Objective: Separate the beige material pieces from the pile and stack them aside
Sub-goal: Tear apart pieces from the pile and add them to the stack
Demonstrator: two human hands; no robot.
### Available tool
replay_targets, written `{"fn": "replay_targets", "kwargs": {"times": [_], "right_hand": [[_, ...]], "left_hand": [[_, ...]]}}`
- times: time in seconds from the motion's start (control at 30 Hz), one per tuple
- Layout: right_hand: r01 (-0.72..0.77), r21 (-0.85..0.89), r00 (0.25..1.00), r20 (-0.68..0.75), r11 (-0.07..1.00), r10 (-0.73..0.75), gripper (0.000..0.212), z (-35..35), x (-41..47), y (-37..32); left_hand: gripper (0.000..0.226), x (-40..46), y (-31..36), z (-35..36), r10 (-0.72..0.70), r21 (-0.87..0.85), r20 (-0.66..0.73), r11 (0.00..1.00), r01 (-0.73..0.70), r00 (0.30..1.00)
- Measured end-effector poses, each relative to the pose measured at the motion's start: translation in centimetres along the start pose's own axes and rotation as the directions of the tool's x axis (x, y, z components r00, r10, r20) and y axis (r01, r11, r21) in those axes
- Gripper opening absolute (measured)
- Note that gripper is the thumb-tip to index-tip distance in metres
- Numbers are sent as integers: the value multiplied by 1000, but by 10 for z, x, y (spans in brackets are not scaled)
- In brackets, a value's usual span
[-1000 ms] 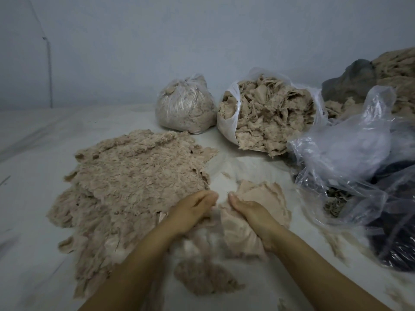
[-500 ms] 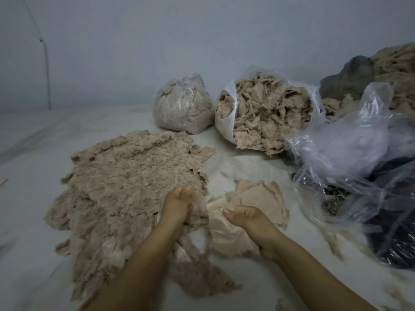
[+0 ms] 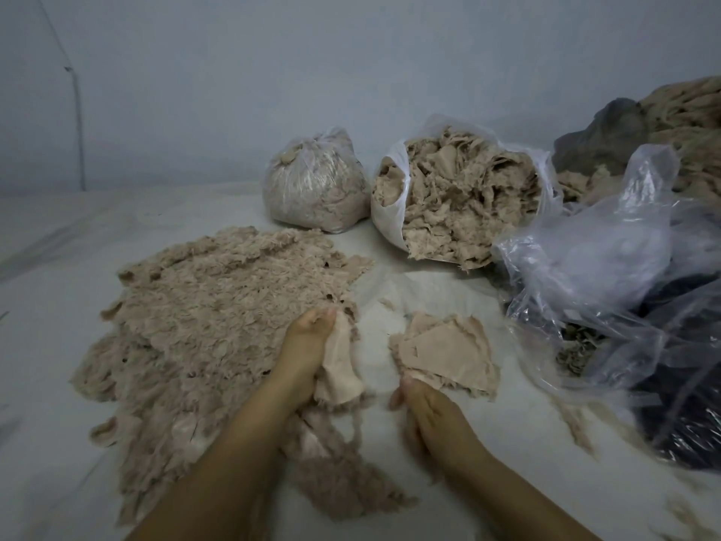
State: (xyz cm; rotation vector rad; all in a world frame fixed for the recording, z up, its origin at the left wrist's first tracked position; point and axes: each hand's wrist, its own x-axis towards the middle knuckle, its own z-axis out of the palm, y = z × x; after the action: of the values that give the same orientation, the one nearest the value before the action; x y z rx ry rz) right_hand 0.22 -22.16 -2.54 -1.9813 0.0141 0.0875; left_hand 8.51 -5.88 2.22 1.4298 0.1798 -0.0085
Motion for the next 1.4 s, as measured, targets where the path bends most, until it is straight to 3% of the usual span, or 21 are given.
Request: {"fn": "replay_targets", "kwargs": {"times": [0.1, 0.17, 0.27, 0.3, 0.33, 0.43, 0.5, 0.53, 0.63, 0.7, 0.77, 0.8, 0.87, 0.93, 0.97, 1.03, 1.1, 1.17, 1.27, 1.33, 1.4], "right_hand": [[-84, 127, 989, 130, 988, 67, 60, 7, 0, -15], [-152, 355, 985, 136, 922, 110, 58, 12, 5, -22], [-165, 796, 981, 72, 582, 180, 36, 11, 16, -24], [-110, 865, 975, -3, 489, 224, 31, 9, 22, -22], [-34, 880, 955, -111, 474, 276, 28, 6, 27, -20], [157, 597, 817, -526, 787, 235, 19, -16, 40, -15], [116, 349, 759, -636, 930, 144, 15, -36, 45, -7], [66, 271, 767, -630, 960, 125, 20, -45, 48, -2], [-157, -183, 853, -520, 970, 39, 37, -66, 53, 16], [-173, -399, 877, -479, 901, -44, 36, -66, 47, 19], [-40, -369, 895, -426, 928, -131, 24, -56, 36, 11], [55, -317, 929, -330, 947, -165, 20, -47, 31, 8], [180, -213, 983, -2, 960, -185, 20, -25, 17, -3], [228, -227, 949, 268, 947, -164, 26, -5, 1, -8], [254, -257, 926, 341, 932, -159, 30, 3, -4, -7], [337, -325, 899, 389, 884, -200, 27, 11, -8, -2], [337, -315, 921, 306, 887, -241, 11, 11, -8, 0], [247, -212, 964, 151, 945, -218, 17, 9, -5, -2], [218, -232, 968, 178, 948, -179, 17, 7, -4, -4], [333, -412, 926, 315, 848, -210, 29, 15, -7, 1], [383, -483, 916, 308, 788, -257, 23, 21, -6, 4]], "left_hand": [[19, -9, 0, 13, 80, 84, 100, 992, -89, 992], [20, -16, -3, 22, 105, 9, 145, 994, -107, 984], [23, -22, -8, 29, 124, -12, 174, 992, -124, 977], [24, -23, -9, 30, 130, 0, 164, 991, -132, 978], [24, -23, -11, 31, 139, 18, 152, 989, -144, 978], [23, -20, -13, 34, 123, 69, 181, 988, -137, 976], [23, -17, -13, 34, 55, 140, 221, 986, -87, 974], [22, -14, -13, 32, 26, 204, 239, 976, -76, 971], [9, -8, -15, 8, -7, 493, 412, 843, -216, 911], [16, -6, -13, -16, -147, 615, 603, 711, -339, 784], [37, -7, -12, -35, -320, 681, 678, 613, -402, 661], [41, -10, -12, -41, -371, 713, 677, 547, -440, 635], [41, -13, -17, -46, -372, 739, 672, 391, -549, 640], [20, -17, -23, -48, -277, 705, 708, 314, -636, 649], [10, -18, -25, -48, -218, 689, 722, 318, -652, 657], [11, -21, -27, -48, -129, 687, 684, 443, -576, 718], [18, -23, -26, -47, -65, 692, 566, 580, -431, 822], [18, -21, -25, -47, 41, 683, 476, 611, -399, 879], [15, -21, -23, -47, 118, 653, 461, 626, -426, 879], [14, -24, -22, -48, 21, 628, 537, 658, -416, 843], [3, -29, -24, -50, -151, 660, 602, 647, -382, 784]]}}
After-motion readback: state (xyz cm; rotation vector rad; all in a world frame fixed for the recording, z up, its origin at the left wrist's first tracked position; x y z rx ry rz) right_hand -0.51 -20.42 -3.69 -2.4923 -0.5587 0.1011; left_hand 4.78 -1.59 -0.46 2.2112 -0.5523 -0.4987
